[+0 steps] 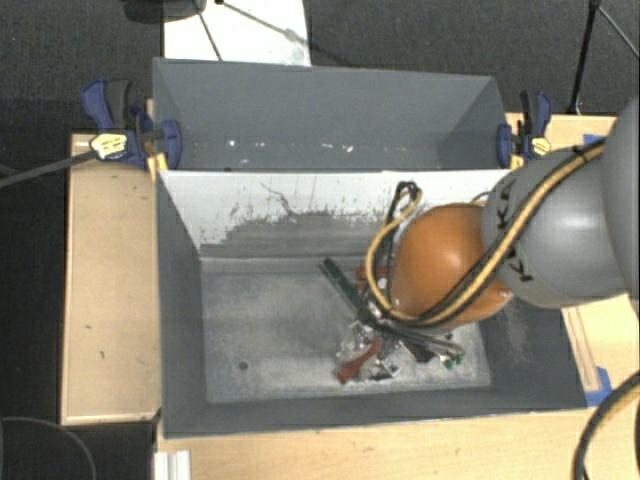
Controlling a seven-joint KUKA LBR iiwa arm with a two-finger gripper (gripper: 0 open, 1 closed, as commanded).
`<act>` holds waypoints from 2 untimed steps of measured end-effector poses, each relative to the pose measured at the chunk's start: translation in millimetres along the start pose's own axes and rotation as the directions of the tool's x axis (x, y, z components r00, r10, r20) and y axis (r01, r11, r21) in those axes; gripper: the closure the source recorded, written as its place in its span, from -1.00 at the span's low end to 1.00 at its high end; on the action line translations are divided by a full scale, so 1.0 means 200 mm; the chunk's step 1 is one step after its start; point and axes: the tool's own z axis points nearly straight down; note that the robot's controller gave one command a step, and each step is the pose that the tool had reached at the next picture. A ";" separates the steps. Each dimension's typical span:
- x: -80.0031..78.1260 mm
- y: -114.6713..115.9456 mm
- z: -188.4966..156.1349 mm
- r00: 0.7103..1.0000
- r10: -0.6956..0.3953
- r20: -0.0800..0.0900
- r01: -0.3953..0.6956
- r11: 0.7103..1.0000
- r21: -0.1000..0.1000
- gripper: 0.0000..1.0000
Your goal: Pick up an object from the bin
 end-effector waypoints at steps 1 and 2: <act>0.00 0.00 0.00 1.000 0.001 0.000 -0.001 1.000 0.000 1.00; -0.08 -0.02 -0.93 1.000 0.010 0.008 -0.010 1.000 0.005 1.00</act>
Offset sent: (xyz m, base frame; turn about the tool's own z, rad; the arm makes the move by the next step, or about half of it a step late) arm 0.0134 0.0060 0.1820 0.0031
